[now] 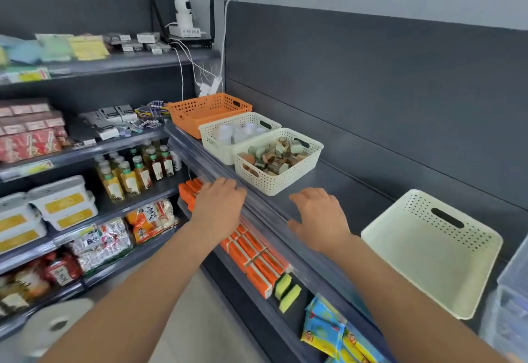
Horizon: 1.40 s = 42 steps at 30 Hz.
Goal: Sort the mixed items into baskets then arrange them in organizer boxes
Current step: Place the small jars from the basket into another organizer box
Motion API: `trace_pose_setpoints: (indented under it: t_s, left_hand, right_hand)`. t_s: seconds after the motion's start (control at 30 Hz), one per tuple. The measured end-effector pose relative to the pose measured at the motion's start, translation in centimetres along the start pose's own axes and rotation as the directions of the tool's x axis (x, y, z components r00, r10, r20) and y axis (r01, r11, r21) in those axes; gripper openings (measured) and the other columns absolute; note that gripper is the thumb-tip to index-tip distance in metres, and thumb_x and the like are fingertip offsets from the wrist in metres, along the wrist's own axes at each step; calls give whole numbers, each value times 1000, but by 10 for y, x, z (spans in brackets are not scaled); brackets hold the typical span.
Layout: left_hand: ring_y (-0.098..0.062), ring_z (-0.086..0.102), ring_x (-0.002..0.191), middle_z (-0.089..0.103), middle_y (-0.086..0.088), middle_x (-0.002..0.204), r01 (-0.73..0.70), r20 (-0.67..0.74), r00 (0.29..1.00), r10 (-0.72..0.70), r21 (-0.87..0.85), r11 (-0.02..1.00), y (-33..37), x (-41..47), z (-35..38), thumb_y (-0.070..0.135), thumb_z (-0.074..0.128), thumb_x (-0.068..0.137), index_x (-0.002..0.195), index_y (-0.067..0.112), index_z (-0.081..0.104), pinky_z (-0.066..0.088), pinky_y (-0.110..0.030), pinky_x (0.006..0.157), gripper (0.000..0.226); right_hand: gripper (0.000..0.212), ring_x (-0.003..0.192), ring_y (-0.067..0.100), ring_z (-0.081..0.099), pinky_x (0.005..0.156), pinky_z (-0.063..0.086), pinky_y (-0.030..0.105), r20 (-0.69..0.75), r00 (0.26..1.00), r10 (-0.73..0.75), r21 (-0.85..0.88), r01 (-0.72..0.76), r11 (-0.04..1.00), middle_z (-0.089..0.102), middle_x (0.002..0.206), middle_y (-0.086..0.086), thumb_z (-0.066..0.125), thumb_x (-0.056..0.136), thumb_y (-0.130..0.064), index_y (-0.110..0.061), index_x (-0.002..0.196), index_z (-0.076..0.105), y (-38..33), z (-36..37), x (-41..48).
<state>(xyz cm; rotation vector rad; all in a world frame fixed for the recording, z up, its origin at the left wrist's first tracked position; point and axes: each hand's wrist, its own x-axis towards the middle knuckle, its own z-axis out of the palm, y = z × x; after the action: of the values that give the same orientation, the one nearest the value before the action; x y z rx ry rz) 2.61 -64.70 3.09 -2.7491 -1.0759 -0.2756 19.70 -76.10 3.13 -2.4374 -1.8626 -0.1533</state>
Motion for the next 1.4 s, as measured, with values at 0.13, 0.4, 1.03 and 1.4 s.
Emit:
trace_pose_setpoints:
  t_s: [0.13, 0.4, 1.03, 1.4]
  left_hand:
    - [-22, 47, 110, 55, -2, 112, 13, 16, 1000, -13, 13, 1000, -25, 29, 16, 15, 53, 88, 115, 19, 58, 37, -34, 89, 28]
    - [-22, 46, 110, 53, -2, 112, 2, 27, 1000, -1, -5, 1000, -59, 112, 52, 13, 52, 89, 118, 18, 56, 37, -34, 86, 30]
    - [-19, 51, 104, 53, -4, 118, -116, 71, 989, 132, -192, 975, -58, 264, 119, 11, 49, 91, 123, 15, 55, 48, -31, 78, 33]
    - [-19, 62, 91, 58, -6, 115, -20, 27, 999, 39, -512, 859, -46, 284, 145, 25, 38, 101, 132, 14, 47, 41, -22, 64, 35]
  right_hand:
    - [47, 123, 26, 42, 100, 36, 39, 20, 1000, 8, -22, -7, 1000, 51, 130, 5, 52, 91, -39, -19, 133, 46, -2, 10, 44]
    - [34, 114, 24, 47, 91, 38, 37, -39, 995, 97, 42, -96, 995, 56, 119, 2, 41, 96, -40, -20, 121, 54, 23, 36, 142]
    - [56, 127, 24, 35, 101, 36, 34, 9, 886, 464, 167, -459, 873, 38, 139, 3, 51, 83, -27, -21, 137, 39, 72, 73, 196]
    - [25, 70, 21, 58, 53, 43, 31, -23, 673, 739, 369, -682, 632, 63, 82, -2, 40, 96, -35, -21, 115, 47, 64, 82, 175]
